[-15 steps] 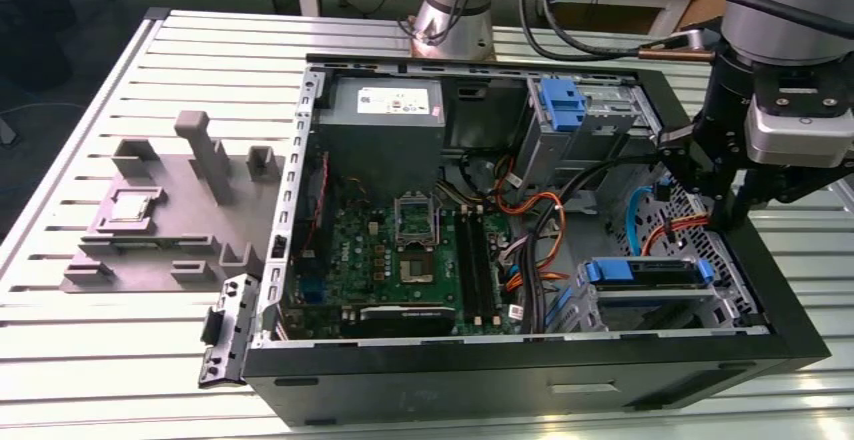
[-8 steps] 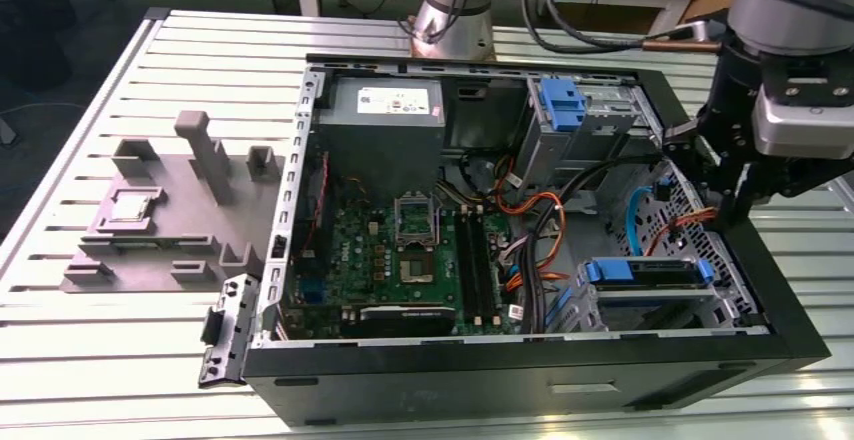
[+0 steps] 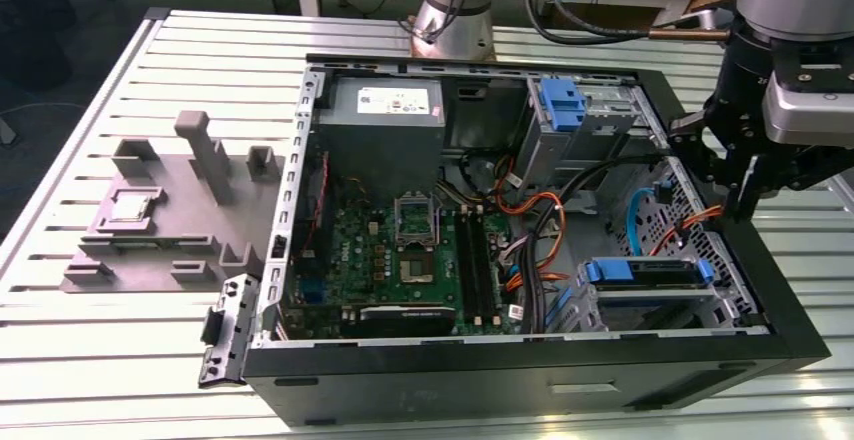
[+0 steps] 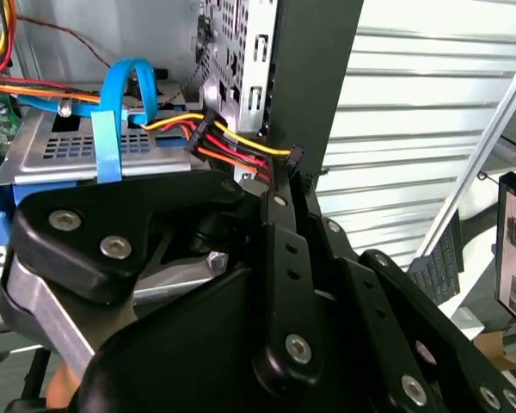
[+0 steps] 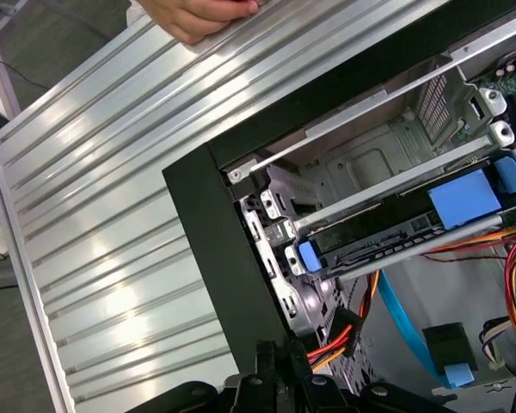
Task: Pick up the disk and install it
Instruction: 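Insert the disk into the insertion slot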
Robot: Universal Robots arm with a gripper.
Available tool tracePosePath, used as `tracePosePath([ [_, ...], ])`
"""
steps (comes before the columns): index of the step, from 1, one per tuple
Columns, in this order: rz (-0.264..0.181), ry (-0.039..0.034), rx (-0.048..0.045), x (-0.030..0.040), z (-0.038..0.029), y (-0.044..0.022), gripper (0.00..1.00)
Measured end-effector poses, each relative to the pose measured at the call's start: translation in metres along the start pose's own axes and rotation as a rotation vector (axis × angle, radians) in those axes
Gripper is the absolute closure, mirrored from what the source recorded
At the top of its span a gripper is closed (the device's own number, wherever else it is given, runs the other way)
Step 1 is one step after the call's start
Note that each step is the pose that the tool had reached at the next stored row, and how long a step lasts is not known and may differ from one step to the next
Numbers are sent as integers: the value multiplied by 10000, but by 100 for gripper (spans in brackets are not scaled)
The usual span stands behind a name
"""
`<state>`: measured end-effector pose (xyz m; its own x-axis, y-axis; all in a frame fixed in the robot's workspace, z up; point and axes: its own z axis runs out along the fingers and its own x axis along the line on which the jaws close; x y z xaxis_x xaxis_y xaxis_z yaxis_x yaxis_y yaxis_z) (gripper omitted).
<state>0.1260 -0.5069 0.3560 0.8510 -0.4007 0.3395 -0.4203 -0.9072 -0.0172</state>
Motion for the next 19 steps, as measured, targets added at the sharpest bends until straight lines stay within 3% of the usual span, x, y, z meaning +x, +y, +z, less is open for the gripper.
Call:
tracePosePath([
  [4,-6,12,-17,-1,3,-1,82],
  [7,-21,64,-56,-5,15,0,80],
  [8,-23,77,-60,-9,24,0,74],
  [11,-30,135,-79,-21,56,1,74],
  [13,-31,215,-80,-27,70,2,74],
  [16,-25,410,-28,-46,77,9,74],
  [19,-17,485,6,-88,99,25,74],
])
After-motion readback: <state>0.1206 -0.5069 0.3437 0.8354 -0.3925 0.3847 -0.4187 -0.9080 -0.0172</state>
